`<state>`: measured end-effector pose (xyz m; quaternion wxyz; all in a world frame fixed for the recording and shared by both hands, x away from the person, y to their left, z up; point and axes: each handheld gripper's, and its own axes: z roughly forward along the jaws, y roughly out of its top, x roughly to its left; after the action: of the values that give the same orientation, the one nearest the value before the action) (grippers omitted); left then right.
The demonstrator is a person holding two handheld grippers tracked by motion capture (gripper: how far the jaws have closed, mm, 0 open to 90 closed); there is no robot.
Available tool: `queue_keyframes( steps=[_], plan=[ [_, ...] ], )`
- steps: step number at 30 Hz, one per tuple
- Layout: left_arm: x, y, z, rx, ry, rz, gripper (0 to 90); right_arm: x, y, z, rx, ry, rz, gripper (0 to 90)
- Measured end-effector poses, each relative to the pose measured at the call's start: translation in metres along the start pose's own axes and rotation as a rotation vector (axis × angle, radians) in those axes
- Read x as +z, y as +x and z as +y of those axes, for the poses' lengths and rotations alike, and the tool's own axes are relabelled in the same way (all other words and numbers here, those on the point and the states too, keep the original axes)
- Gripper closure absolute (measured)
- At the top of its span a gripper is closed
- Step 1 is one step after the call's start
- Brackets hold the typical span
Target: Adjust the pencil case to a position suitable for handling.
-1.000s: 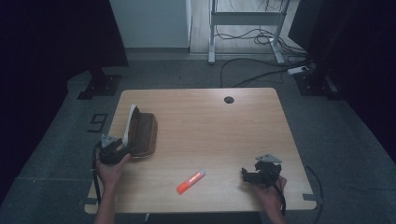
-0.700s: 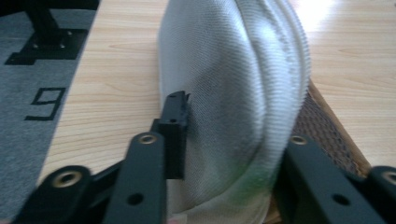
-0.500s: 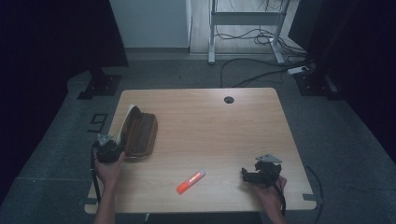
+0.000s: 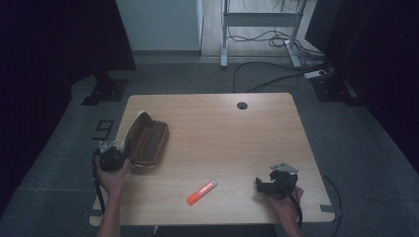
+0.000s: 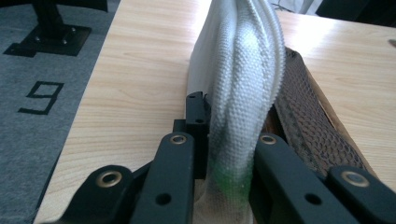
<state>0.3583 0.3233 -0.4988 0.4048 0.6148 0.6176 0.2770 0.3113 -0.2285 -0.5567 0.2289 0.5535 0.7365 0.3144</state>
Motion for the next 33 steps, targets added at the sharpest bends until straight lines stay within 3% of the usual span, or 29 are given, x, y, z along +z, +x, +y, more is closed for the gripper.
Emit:
queue_keyframes(
  steps=[12,33],
  plan=[
    [-0.015,-0.007,0.012,-0.015,-0.054,-0.089,84.4,0.000,0.000,0.000,-0.001,-0.001,0.000,0.0],
    [-0.032,-0.019,0.024,0.007,-0.108,-0.244,84.5,0.000,0.000,0.000,-0.002,-0.002,0.000,0.0]
  ],
)
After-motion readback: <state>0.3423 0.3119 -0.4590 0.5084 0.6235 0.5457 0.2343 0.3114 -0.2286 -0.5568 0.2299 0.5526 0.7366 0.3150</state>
